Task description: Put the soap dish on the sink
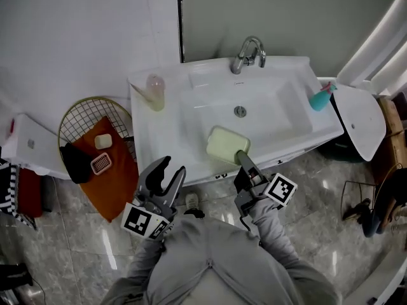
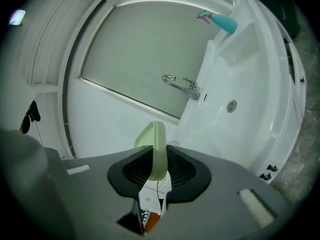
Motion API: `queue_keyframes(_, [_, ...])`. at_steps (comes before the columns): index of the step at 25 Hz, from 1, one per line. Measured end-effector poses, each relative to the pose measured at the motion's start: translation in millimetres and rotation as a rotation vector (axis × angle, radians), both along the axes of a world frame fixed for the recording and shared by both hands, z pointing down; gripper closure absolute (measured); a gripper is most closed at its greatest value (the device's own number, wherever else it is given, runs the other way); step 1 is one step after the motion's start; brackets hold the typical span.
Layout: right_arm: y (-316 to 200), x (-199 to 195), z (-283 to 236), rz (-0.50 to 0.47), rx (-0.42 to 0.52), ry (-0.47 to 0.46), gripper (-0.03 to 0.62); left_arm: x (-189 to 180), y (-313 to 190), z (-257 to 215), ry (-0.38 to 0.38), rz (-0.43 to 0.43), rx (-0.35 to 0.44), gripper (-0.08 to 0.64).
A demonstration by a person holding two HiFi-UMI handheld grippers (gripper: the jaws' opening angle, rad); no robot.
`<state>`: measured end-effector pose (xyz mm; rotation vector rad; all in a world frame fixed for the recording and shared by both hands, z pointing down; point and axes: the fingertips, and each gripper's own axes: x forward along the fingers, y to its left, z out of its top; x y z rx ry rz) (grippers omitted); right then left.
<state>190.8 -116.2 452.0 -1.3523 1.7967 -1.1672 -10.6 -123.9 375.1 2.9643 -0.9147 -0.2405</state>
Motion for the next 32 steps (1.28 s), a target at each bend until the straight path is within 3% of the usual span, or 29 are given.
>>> queue_keyframes(8, [-88, 9, -1, 0.052, -0.037, 0.061, 0.537, -15, -70, -3, 0.021, 0.01, 0.006, 0.38])
queue_keyframes(18, [-167, 5, 4, 0.006, -0.054, 0.089, 0.537, -29, -116, 6, 0.024, -0.039, -0.025, 0.38])
queue_keyframes(32, [-283, 41, 46, -0.09, -0.131, 0.183, 0.537, -27, -155, 12, 0.006, -0.212, -0.052, 0.38])
